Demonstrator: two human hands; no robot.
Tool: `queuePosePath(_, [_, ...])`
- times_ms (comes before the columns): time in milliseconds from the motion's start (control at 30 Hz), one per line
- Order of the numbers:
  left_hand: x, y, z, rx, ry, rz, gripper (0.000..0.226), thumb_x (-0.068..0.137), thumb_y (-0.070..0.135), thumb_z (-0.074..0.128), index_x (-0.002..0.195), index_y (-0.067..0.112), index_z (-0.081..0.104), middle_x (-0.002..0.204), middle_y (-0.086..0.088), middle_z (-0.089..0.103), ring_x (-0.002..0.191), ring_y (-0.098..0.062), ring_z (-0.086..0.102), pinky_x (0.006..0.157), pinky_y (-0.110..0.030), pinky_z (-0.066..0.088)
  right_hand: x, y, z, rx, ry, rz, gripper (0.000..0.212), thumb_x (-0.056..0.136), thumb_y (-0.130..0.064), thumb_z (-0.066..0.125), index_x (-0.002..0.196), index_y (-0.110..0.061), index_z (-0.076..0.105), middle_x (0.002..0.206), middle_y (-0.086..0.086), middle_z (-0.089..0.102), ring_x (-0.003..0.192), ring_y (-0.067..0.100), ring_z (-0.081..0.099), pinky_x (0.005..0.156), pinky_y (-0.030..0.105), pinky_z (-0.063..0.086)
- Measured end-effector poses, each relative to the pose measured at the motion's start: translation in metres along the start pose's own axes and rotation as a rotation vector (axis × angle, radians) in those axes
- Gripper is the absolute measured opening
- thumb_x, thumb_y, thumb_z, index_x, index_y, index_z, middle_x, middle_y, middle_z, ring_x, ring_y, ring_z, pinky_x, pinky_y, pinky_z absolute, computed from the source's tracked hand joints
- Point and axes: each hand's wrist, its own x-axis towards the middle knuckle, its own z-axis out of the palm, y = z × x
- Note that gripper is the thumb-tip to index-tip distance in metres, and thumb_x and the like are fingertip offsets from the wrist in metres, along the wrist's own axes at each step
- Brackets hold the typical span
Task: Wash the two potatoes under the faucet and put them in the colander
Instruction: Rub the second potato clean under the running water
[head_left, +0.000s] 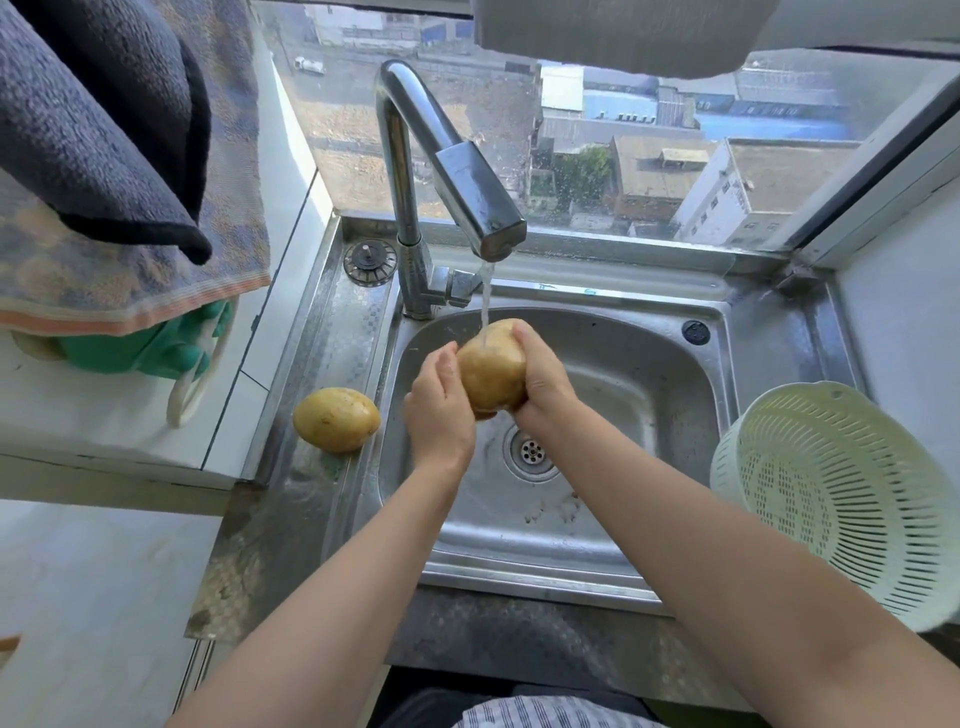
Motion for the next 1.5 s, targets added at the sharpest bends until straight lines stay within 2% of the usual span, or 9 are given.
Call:
queuePosePath(100, [-0.007, -0.002, 0.002, -0.135, -0.264, 0.027, 0.080, 0.086, 0.058, 0.054, 0.151, 0.015, 0.035, 0.145, -0.009, 0.052, 0.129, -0.022, 0.055, 0.102, -0.045, 0.051, 0.010, -0.004, -0.005, 0.149, 0.006, 0.073, 0.051, 0.088, -0.047, 0.057, 0.124, -0.011, 0.054, 0.116, 0.019, 0.065, 0.105, 0.033, 0.065, 0.093, 0.051, 0.054])
queuePosePath(233, [0.004, -0.002, 0.001, -0.291, -0.375, -0.053, 0.065, 0.094, 0.031, 0.061, 0.151, 0.011, 0.037, 0.142, -0.012, 0.054, 0.124, -0.026, 0.059, 0.098, -0.047, 0.054, 0.011, -0.002, -0.016, 0.196, 0.056, 0.094, 0.056, 0.087, -0.047, 0.058, 0.129, -0.011, 0.049, 0.119, 0.021, 0.063, 0.102, 0.033, 0.065, 0.077, 0.044, 0.059])
queuePosePath(400, [-0.003, 0.003, 0.007, 0.224, -0.167, 0.191, 0.050, 0.104, 0.033, 0.037, 0.147, 0.009, 0.042, 0.140, -0.012, 0.057, 0.128, -0.028, 0.055, 0.106, -0.035, 0.043, 0.008, 0.009, -0.007, 0.170, 0.174, 0.085, 0.074, 0.074, -0.053, 0.063, 0.135, -0.016, 0.042, 0.122, 0.018, 0.060, 0.099, 0.035, 0.066, 0.074, 0.045, 0.061])
queuePosePath(567, [0.004, -0.001, -0.001, -0.198, -0.477, -0.031, 0.049, 0.096, 0.018, 0.044, 0.143, 0.006, 0.038, 0.132, -0.016, 0.054, 0.118, -0.029, 0.059, 0.090, -0.039, 0.058, 0.011, 0.002, -0.008, 0.148, 0.216, 0.072, 0.065, 0.084, -0.047, 0.062, 0.137, -0.020, 0.037, 0.126, 0.017, 0.054, 0.106, 0.034, 0.061, 0.086, 0.048, 0.057])
queuePosePath(733, [0.007, 0.008, 0.000, -0.251, -0.312, -0.116, 0.061, 0.070, 0.039, 0.060, 0.124, 0.012, 0.054, 0.112, -0.008, 0.063, 0.103, -0.026, 0.065, 0.076, -0.041, 0.062, 0.010, 0.005, -0.007, 0.147, 0.178, 0.084, 0.066, 0.086, -0.047, 0.061, 0.140, -0.019, 0.034, 0.129, 0.018, 0.052, 0.107, 0.034, 0.061, 0.081, 0.046, 0.059])
queuePosePath(933, [0.010, 0.003, -0.007, -0.311, -0.309, -0.184, 0.033, 0.091, 0.017, 0.055, 0.123, 0.011, 0.063, 0.117, -0.015, 0.068, 0.105, -0.029, 0.068, 0.072, -0.032, 0.062, 0.010, 0.011, -0.013, 0.185, 0.140, 0.109, 0.064, 0.084, -0.050, 0.061, 0.136, -0.018, 0.042, 0.127, 0.018, 0.057, 0.104, 0.034, 0.064, 0.076, 0.047, 0.060])
queuePosePath(1133, [0.015, 0.017, 0.007, -0.615, -0.287, -0.582, 0.037, 0.103, 0.045, 0.034, 0.115, 0.033, 0.067, 0.124, -0.008, 0.066, 0.102, -0.023, 0.062, 0.102, -0.044, 0.047, -0.005, 0.018, -0.014, 0.249, -0.027, 0.080, 0.037, 0.090, -0.037, 0.056, 0.114, -0.009, 0.058, 0.114, 0.019, 0.067, 0.099, 0.029, 0.066, 0.084, 0.042, 0.058])
queuePosePath(1333, [0.014, 0.021, 0.010, -0.946, -0.241, -0.843, 0.035, 0.100, 0.045, 0.043, 0.117, 0.023, 0.065, 0.121, -0.018, 0.064, 0.104, -0.035, 0.063, 0.091, -0.050, 0.052, -0.008, 0.015, -0.011, 0.274, 0.002, 0.062, 0.044, 0.091, -0.036, 0.056, 0.126, -0.009, 0.053, 0.122, 0.019, 0.063, 0.109, 0.032, 0.063, 0.090, 0.046, 0.055])
queuePosePath(1500, [-0.003, 0.025, 0.020, -0.550, -0.117, -0.565, 0.048, 0.087, 0.035, 0.070, 0.126, 0.011, 0.055, 0.118, -0.016, 0.064, 0.095, -0.028, 0.066, 0.078, -0.046, 0.061, -0.014, 0.012, -0.005, -0.129, 0.050, -0.323, 0.048, 0.094, -0.033, 0.053, 0.137, -0.021, 0.037, 0.120, 0.008, 0.053, 0.107, 0.026, 0.057, 0.080, 0.038, 0.053])
